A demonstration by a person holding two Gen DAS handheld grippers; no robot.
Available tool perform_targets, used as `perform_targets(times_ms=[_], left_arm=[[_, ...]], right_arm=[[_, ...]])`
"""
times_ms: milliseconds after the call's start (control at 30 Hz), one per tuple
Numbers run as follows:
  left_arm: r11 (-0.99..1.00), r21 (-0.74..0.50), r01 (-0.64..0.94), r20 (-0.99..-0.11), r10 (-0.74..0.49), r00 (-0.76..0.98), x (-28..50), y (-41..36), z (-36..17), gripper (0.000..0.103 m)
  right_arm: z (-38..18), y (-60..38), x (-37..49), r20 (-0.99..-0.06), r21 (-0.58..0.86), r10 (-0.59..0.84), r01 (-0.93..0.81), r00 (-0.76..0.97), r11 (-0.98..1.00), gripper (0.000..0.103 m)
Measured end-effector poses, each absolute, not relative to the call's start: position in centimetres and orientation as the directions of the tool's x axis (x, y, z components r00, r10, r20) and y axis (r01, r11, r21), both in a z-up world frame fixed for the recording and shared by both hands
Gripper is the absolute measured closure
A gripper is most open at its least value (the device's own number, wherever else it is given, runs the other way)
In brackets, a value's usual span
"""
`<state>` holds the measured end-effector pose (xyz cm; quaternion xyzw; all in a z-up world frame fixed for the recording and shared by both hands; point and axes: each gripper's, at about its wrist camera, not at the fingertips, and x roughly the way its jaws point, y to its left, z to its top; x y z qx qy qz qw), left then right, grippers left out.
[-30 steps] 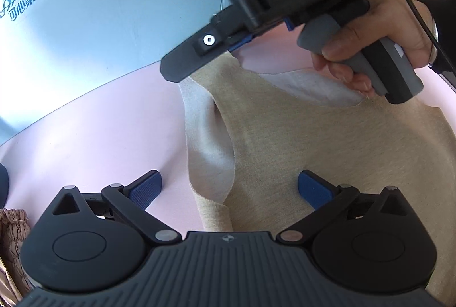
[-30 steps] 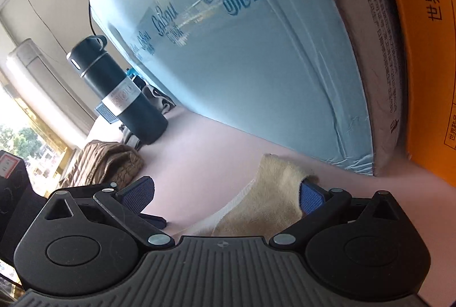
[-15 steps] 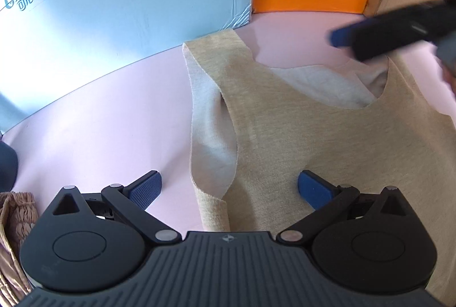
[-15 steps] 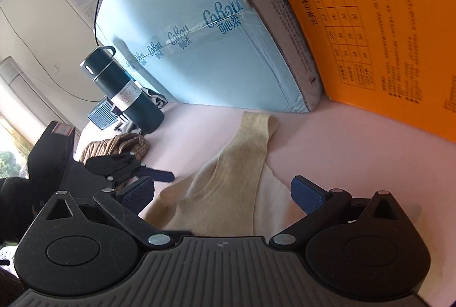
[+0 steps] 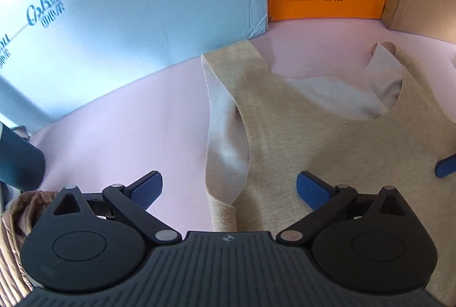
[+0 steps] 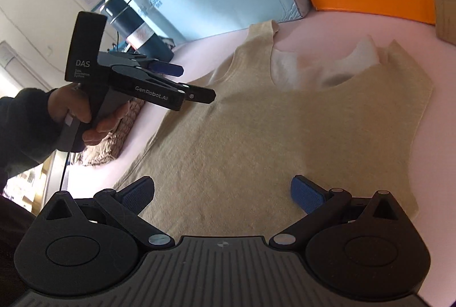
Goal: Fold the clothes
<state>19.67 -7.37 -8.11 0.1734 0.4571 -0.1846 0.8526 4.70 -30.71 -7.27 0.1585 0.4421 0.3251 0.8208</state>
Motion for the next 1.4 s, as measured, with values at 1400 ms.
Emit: perform_targets(times_ms=[1400], left_arm=[[0.579, 0.021, 0.815, -0.891, -0.358, 0.278, 15.0, -20.0, -10.4, 0.0]], right_arm=[[-8.7, -42.1, 11.7, -0.518, 0.689, 0.628, -0.151, 0.58, 0.709, 0.0]])
